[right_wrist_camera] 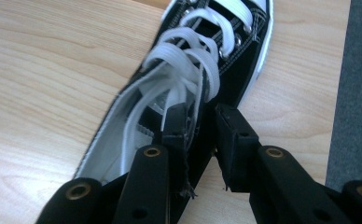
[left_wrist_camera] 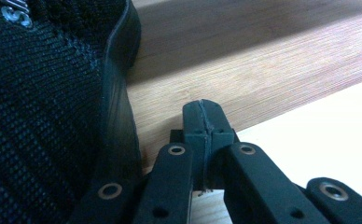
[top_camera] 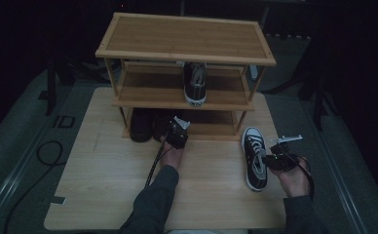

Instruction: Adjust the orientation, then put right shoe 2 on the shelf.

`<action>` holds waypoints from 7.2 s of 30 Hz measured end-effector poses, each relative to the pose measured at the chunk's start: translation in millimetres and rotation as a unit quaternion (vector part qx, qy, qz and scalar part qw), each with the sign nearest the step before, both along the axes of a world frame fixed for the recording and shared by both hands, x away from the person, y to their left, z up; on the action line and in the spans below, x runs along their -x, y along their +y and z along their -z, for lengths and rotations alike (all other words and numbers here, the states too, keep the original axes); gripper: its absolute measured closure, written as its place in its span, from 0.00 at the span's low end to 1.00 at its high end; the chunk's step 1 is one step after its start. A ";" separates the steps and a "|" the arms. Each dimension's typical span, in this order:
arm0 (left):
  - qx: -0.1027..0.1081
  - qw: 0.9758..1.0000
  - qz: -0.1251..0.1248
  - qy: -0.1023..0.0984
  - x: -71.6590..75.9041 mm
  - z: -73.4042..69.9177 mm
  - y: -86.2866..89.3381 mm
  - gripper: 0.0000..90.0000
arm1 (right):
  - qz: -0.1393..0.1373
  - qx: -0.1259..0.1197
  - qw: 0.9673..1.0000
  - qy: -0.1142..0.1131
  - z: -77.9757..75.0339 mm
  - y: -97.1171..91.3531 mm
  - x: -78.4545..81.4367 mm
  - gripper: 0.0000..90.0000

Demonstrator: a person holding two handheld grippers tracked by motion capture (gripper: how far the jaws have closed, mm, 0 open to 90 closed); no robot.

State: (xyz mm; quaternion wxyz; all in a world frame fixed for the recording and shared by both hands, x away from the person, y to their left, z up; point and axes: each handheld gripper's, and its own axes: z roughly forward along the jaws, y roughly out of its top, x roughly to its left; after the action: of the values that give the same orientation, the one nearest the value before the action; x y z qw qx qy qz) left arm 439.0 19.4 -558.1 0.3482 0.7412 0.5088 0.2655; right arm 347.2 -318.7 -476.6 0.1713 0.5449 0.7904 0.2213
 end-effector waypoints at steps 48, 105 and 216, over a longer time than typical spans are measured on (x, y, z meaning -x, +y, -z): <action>-0.003 1.000 0.003 -0.001 -0.2 0.0 -0.9 1.00 | -0.025 -0.073 0.997 -0.013 -8.7 -16.8 7.0 0.97; 0.002 1.000 0.003 0.000 -0.5 0.0 -0.1 1.00 | -0.206 -0.109 0.972 -0.036 -56.0 25.7 -11.2 0.97; -0.002 1.000 0.004 0.000 -0.4 -0.1 -0.3 1.00 | -0.195 -0.184 0.955 -0.125 -168.3 40.7 -68.2 0.97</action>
State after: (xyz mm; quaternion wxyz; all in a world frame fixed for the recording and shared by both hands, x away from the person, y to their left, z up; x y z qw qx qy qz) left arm 439.4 19.1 -558.1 0.3475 0.7440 0.5052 0.2654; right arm 415.4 -278.0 -308.3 0.1185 0.3702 0.7993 0.4584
